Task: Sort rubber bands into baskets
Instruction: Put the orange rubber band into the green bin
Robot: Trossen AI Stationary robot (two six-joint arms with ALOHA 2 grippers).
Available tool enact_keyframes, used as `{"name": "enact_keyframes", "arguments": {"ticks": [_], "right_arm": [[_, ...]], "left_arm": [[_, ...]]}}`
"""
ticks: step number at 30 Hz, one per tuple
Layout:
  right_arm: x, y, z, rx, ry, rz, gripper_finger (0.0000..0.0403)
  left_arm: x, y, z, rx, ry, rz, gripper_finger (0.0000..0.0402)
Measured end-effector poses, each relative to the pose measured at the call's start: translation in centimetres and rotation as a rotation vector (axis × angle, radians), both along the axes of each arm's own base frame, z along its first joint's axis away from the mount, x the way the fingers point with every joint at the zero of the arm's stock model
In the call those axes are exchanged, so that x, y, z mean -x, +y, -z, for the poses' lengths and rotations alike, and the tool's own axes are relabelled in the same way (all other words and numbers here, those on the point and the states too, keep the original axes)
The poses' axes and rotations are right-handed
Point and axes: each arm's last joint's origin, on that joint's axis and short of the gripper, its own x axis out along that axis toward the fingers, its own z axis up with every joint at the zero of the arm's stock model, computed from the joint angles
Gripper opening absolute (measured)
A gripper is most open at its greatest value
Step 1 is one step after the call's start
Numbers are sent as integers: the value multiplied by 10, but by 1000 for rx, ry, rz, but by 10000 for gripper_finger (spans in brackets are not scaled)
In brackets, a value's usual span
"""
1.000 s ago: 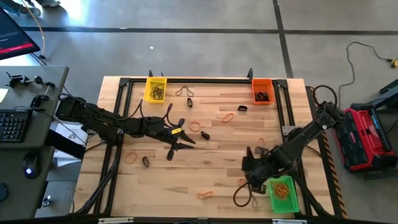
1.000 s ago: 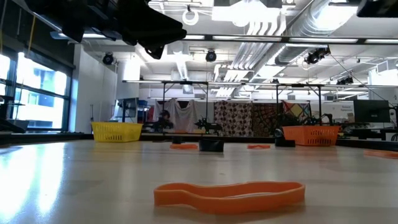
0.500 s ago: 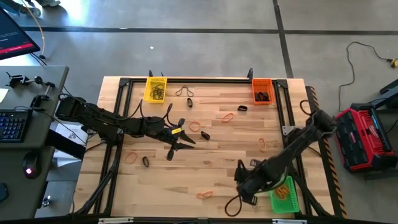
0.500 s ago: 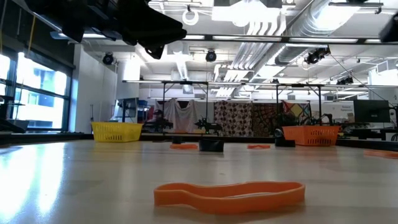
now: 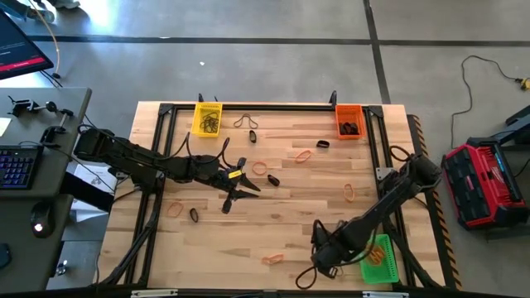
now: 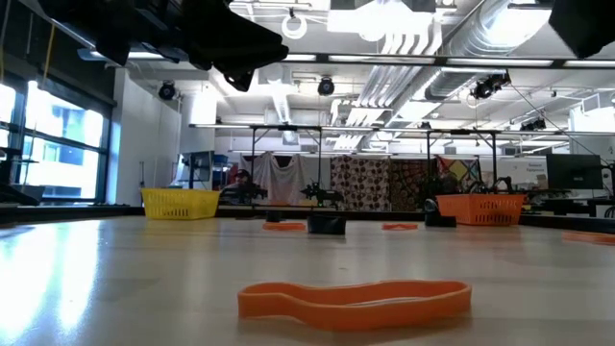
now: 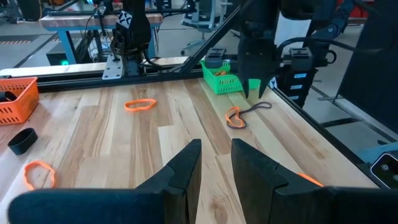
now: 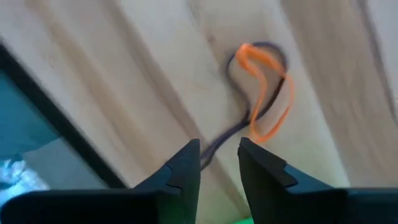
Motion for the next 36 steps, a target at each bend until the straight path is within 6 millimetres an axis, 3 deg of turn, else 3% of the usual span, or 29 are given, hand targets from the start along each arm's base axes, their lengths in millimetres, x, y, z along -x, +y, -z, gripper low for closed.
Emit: {"name": "enact_keyframes", "arguments": {"ticks": [22,30,36], "right_arm": [[13,-24,48,127,-47,-85,99],[7,-19,38,115,-70,-139,10],[2,-15,14,133,-45,-144,11]], "left_arm": [[0,0,0,0,0,0,80],[0,0,0,-2,0,-9,80],[0,0,0,-2,0,-9,80]]}}
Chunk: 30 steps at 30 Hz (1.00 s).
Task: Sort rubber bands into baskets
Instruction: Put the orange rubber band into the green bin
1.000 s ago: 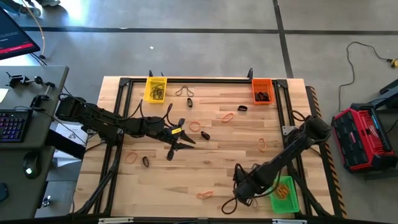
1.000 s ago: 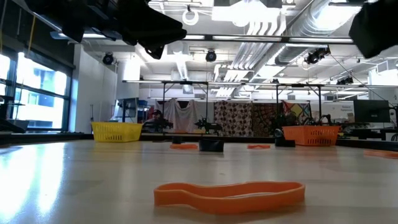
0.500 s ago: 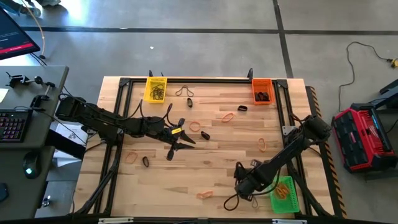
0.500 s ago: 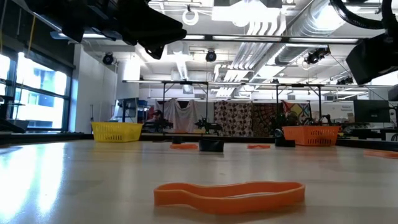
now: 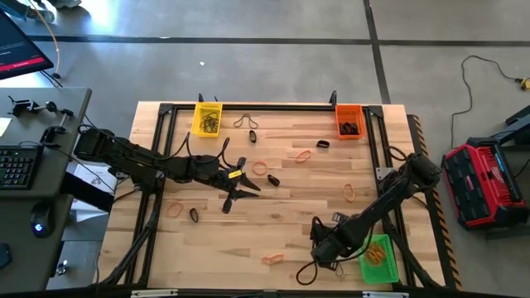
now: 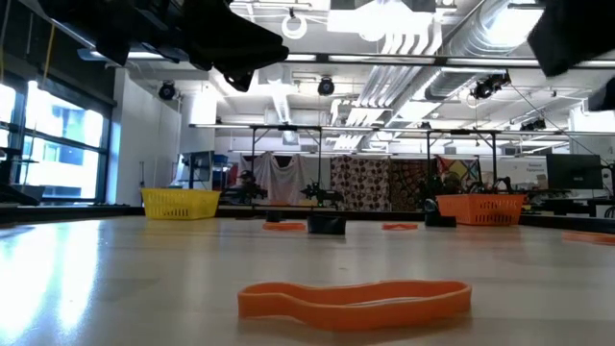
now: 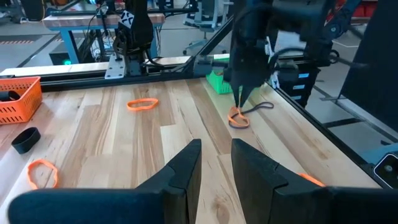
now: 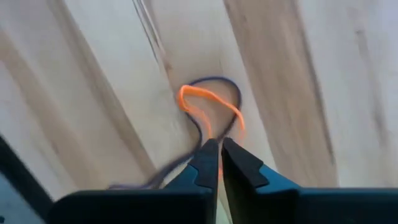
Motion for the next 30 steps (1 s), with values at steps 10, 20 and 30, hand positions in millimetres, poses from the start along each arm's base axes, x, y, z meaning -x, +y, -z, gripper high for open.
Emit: {"name": "enact_keyframes", "arguments": {"ticks": [10,20,30], "right_arm": [[8,28,-78,-8,30,96,1],[41,61,-108,-59,82,355,0],[64,70,-108,16,75,409,0]], "left_arm": [[0,0,0,0,0,0,80],[0,0,0,3,1,0,80],[0,0,0,3,1,0,80]]}}
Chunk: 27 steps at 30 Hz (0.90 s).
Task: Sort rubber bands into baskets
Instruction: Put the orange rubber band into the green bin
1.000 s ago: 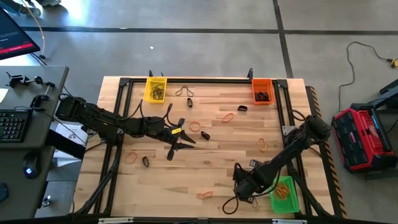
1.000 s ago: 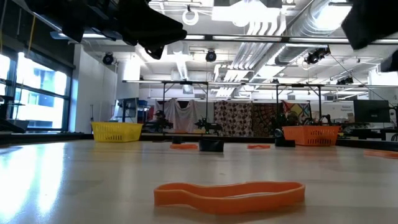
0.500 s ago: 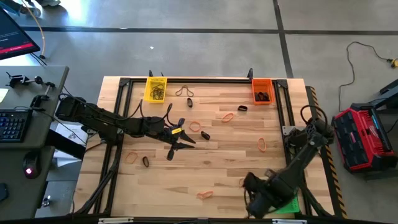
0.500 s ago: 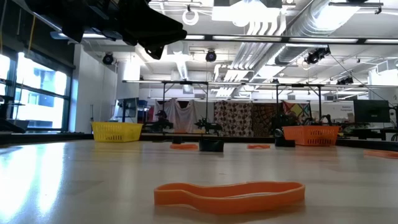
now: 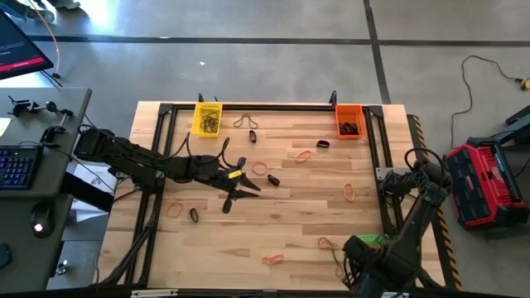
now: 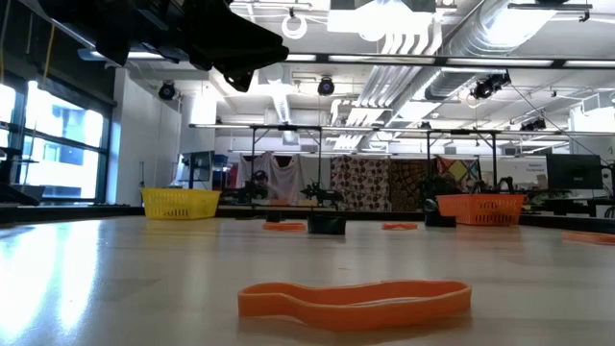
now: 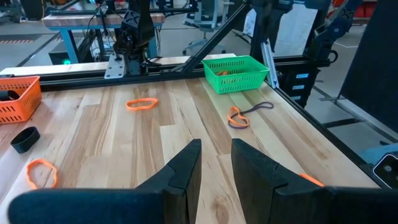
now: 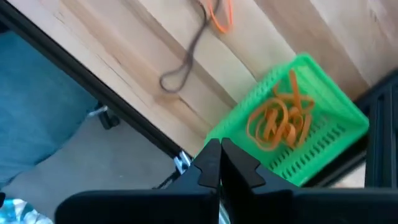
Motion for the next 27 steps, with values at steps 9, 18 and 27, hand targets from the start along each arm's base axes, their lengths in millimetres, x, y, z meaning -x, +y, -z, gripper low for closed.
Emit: {"name": "enact_keyframes", "arguments": {"ticks": [9,18,27], "right_arm": [[-29,-13,1,36,-140,-113,0],[-60,-29,18,116,-128,-255,9],[-85,-31,57,165,-2,-408,97]], "left_arm": [[0,0,0,0,0,0,80],[0,0,1,-2,13,1,80],[1,0,3,-4,26,1,80]]}}
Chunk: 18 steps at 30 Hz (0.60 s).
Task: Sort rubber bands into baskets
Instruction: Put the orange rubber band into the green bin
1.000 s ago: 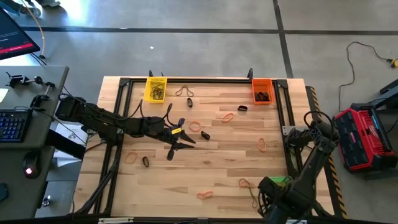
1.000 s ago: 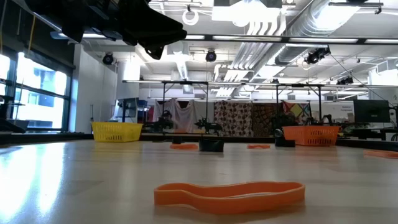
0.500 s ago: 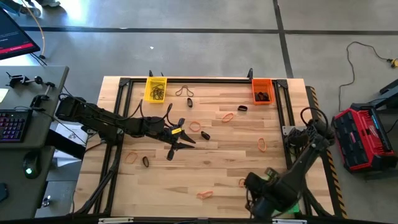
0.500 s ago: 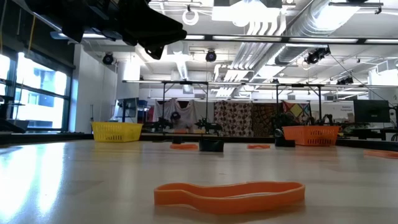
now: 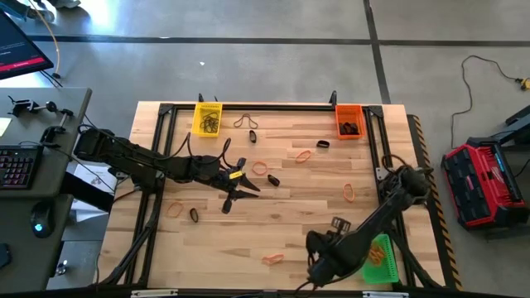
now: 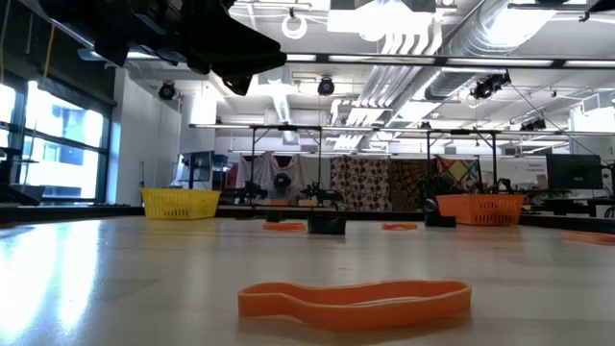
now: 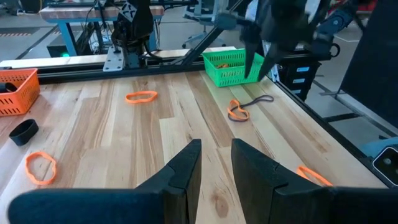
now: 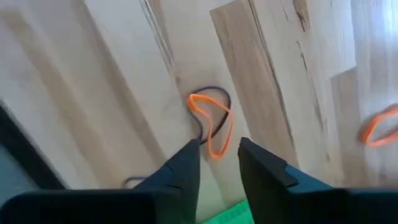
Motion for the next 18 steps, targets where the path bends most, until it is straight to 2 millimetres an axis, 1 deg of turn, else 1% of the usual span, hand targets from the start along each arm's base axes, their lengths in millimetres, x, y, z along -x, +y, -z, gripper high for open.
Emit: {"name": "enact_keyframes", "arguments": {"ticks": [3,7,10,12,15,18], "right_arm": [[-5,0,13,28,45,-63,112],[-5,-4,29,7,72,-113,113],[1,-8,51,-48,109,-112,113],[6,-12,62,-79,100,-112,112],[10,-15,72,-113,61,-115,112],[15,-20,77,-97,68,-117,112]], "left_arm": [[0,0,0,0,0,0,80],[0,0,0,0,0,0,80],[0,0,0,0,0,0,80],[0,0,0,0,2,0,80],[0,0,0,0,1,0,80],[0,0,0,0,-3,0,80]]}}
